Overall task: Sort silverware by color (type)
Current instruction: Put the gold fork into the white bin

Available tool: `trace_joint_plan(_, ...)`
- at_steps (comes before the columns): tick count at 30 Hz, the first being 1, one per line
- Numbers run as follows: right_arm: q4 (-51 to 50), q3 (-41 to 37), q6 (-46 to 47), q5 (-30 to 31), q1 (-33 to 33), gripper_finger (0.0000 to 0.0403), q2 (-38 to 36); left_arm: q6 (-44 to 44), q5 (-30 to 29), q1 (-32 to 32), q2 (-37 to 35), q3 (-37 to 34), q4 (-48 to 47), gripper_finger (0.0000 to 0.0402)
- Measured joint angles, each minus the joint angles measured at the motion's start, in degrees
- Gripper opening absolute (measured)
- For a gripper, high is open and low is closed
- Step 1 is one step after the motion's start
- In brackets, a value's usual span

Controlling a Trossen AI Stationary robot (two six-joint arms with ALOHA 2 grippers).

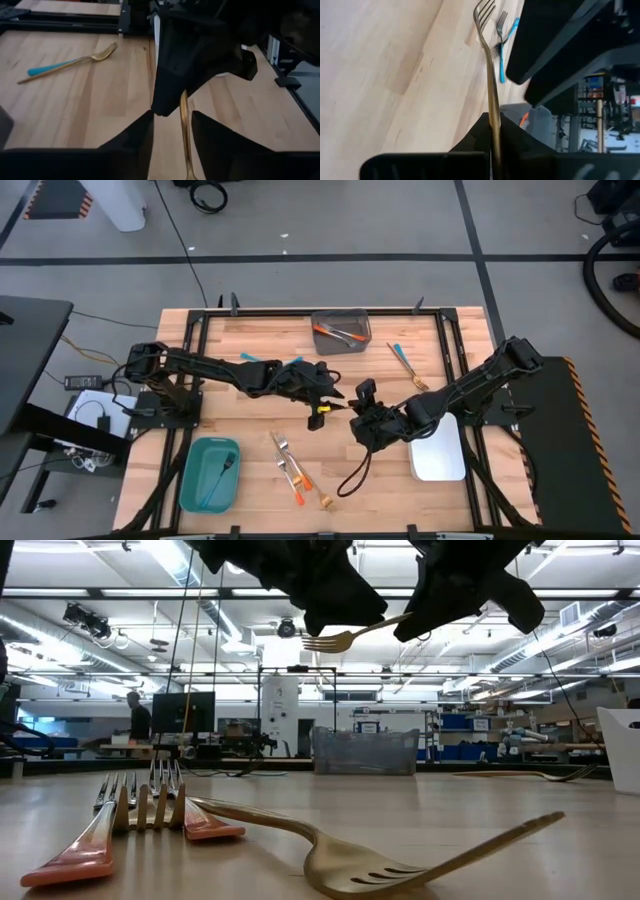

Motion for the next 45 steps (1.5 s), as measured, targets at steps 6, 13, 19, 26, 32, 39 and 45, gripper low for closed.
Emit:
trace_joint_plan(6, -3.5, 0.0, 8.87, -7.22, 0.04, 0.002, 0.0, 4.58, 0.02, -0.75, -0.68, -0.02, -2.01, 0.0158)
trace_joint_plan(13, -17.73, 4.4, 19.0, -18.0, 1.47, 0.0018, -0.13, 10.42, -2.18, -2.99, -4.31, -4.22, -2.94, 0.0148)
trace_joint_plan(19, -29.98, 11.18, 19.84, -25.66, 2.67, 0.0018, -0.2, 10.69, -3.64, -3.32, -8.17, -9.15, 0.76, 0.0142)
trace_joint_plan(26, -43.15, 13.92, 8.5, -30.94, 4.49, 0.0018, -0.26, 10.43, -5.2, -3.32, -10.79, -11.59, 0.95, 0.0142)
trace_joint_plan(32, -54.1, 13.9, 8.79, -35.09, 4.8, 0.0018, -0.31, 10.73, -5.25, -3.34, -11.17, -11.58, 1.54, 0.0142)
trace_joint_plan(39, -57.75, 15.91, 7.28, -37.73, 5.46, 0.0018, -0.28, 11.82, -5.49, -2.76, -11.15, -11.58, 1.42, 0.0142)
trace_joint_plan(45, -57.77, 16.59, 4.77, -42.13, 5.96, 0.0018, -0.31, 12.25, -5.74, -1.86, -11.15, -11.58, 1.49, 0.0142)
